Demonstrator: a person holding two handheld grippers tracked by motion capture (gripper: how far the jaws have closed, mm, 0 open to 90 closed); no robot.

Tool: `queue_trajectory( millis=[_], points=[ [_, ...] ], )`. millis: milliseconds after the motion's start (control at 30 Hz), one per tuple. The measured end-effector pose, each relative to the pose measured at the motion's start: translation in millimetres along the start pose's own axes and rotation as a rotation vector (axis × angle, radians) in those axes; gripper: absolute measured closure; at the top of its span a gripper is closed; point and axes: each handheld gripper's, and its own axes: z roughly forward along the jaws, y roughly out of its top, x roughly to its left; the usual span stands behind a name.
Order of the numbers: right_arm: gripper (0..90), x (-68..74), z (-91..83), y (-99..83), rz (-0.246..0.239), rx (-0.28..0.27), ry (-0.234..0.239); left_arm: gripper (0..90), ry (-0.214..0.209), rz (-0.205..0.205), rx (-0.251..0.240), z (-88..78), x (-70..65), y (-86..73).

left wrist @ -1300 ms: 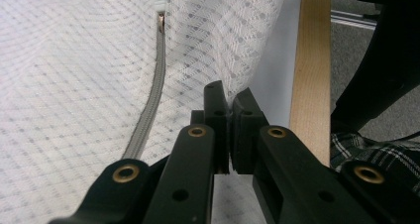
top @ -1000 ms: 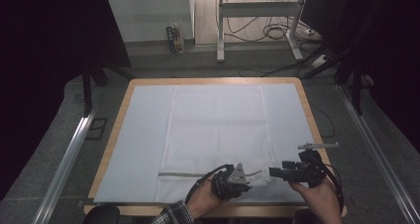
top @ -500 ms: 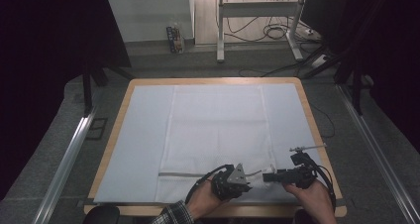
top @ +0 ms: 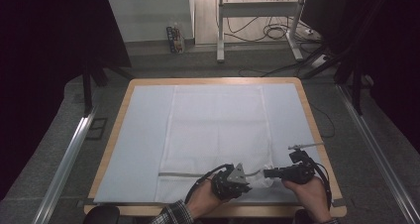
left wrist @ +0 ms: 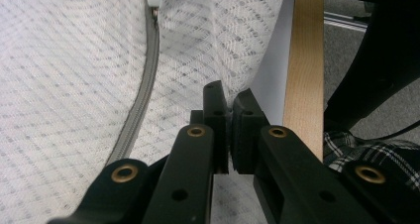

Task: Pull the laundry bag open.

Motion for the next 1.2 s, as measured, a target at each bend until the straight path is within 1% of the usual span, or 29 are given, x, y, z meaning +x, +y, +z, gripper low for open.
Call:
queue_trajectory(
  millis=[67, 133, 200, 233, 267, 300, 333, 367, 400, 433, 500, 567, 667, 767, 867, 933, 1000, 1033, 1100, 1167, 1200],
  points=[
    [78.5, -2.3, -1.9, -1.0, 0.004, -0.01, 0.025, 87.3, -0.002, -0.009, 0.0, -0.3, 0.0, 0.0],
    [79.5, -3.0, -2.4, -1.4, 0.005, -0.017, 0.031, 87.1, -0.003, -0.01, 0.001, -0.5, 0.3, -0.1],
    [80.8, -3.3, -3.6, -1.7, -0.012, -0.023, 0.046, 85.9, -0.004, -0.009, 0.005, -0.5, 0.5, -0.5],
    [81.6, -2.8, -4.6, -1.7, -0.02, -0.027, 0.044, 84.3, -0.008, -0.011, 0.008, -0.5, 0.8, -1.0],
    [83.8, -1.6, -6.8, -1.8, -0.048, -0.043, 0.034, 76.6, -0.016, -0.011, 0.016, -0.6, 1.4, -1.4],
    [83.8, -1.6, -6.8, -1.8, -0.048, -0.043, 0.034, 76.6, -0.017, -0.011, 0.021, -0.9, 1.5, -2.0],
    [83.9, -1.4, -7.8, -1.7, -0.061, -0.048, 0.033, 71.6, -0.016, -0.01, 0.027, -2.3, 2.3, -3.1],
    [84.0, -0.7, -9.9, -1.6, -0.087, -0.058, 0.039, 61.5, -0.018, -0.025, 0.035, -5.1, 4.5, -4.8],
    [84.0, -0.7, -9.9, -1.6, -0.087, -0.058, 0.039, 58.2, -0.018, -0.025, 0.035, -5.1, 4.5, -4.8],
    [84.0, -0.3, -10.4, -1.6, -0.102, -0.063, 0.04, 58.2, -0.015, -0.034, 0.032, -8.7, 7.2, -6.2],
    [84.0, 0.7, -10.6, -1.5, -0.121, -0.072, 0.049, 50.2, -0.017, -0.052, 0.029, -12.4, 10.9, -7.0],
    [84.1, 1.6, -10.9, -1.2, -0.14, -0.081, 0.048, 46.7, -0.018, -0.063, 0.021, -16.3, 14.3, -6.8],
    [84.7, 4.1, -12.0, -0.7, -0.156, -0.088, 0.04, 41.7, -0.016, -0.077, 0.014, -21.6, 17.9, -3.4],
    [85.2, 7.2, -13.1, -0.4, -0.179, -0.099, 0.033, 39.3, -0.021, -0.08, 0.004, -26.0, 20.5, -0.1],
    [85.2, 7.9, -14.2, 0.1, -0.185, -0.115, 0.06, 34.6, -0.028, -0.082, 0.002, -29.4, 22.9, 1.1],
    [85.2, 7.8, -14.4, 0.3, -0.192, -0.117, 0.067, 30.0, -0.045, -0.086, -0.002, -31.7, 25.4, 1.4],
    [85.2, 8.1, -14.1, 0.1, -0.204, -0.116, 0.061, 22.2, -0.072, -0.092, -0.01, -34.3, 28.3, 2.3],
    [85.2, 8.3, -13.8, 0.0, -0.207, -0.116, 0.059, 19.1, -0.086, -0.112, -0.014, -35.0, 29.9, 3.0],
    [85.2, 8.8, -13.1, 0.0, -0.215, -0.112, 0.055, 13.9, -0.078, -0.129, -0.012, -37.1, 34.1, 4.8],
    [85.1, 9.5, -12.5, 0.0, -0.225, -0.109, 0.051, 9.1, -0.062, -0.15, -0.012, -37.8, 40.0, 7.8],
    [85.1, 9.6, -12.5, 0.1, -0.229, -0.109, 0.052, 8.8, -0.046, -0.158, -0.017, -37.9, 43.7, 9.9]
  ],
)
